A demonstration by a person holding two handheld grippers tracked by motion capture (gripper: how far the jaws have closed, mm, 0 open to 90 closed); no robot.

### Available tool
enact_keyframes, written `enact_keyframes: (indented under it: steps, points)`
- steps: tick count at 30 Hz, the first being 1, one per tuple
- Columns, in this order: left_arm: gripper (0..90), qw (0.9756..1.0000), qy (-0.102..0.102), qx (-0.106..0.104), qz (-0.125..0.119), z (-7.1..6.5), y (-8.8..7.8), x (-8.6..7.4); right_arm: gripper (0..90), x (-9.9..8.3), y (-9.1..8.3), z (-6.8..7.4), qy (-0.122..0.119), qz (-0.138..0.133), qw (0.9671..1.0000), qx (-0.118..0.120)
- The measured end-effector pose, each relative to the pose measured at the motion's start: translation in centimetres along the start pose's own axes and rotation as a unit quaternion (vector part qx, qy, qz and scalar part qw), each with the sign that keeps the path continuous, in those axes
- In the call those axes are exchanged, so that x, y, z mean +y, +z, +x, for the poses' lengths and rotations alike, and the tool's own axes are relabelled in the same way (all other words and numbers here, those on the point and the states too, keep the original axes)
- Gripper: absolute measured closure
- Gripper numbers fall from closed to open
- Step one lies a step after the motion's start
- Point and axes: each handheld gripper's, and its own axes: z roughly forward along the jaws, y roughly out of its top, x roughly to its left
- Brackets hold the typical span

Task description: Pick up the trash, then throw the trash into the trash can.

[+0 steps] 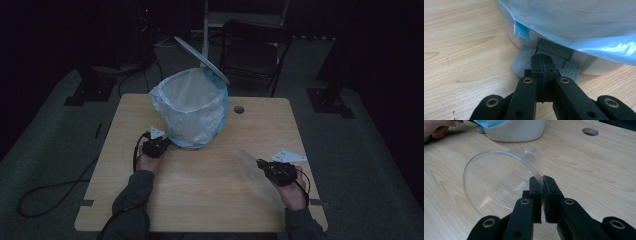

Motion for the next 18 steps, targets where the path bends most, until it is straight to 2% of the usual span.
enact_keyframes:
  steps: [18]
  points:
    - [90.0,1.0,-0.001,0.0,0.0,0.01,0.0,0.0,86.1,0.68,-0.12,0.01,0.002,-0.007,1.0,-0.003]
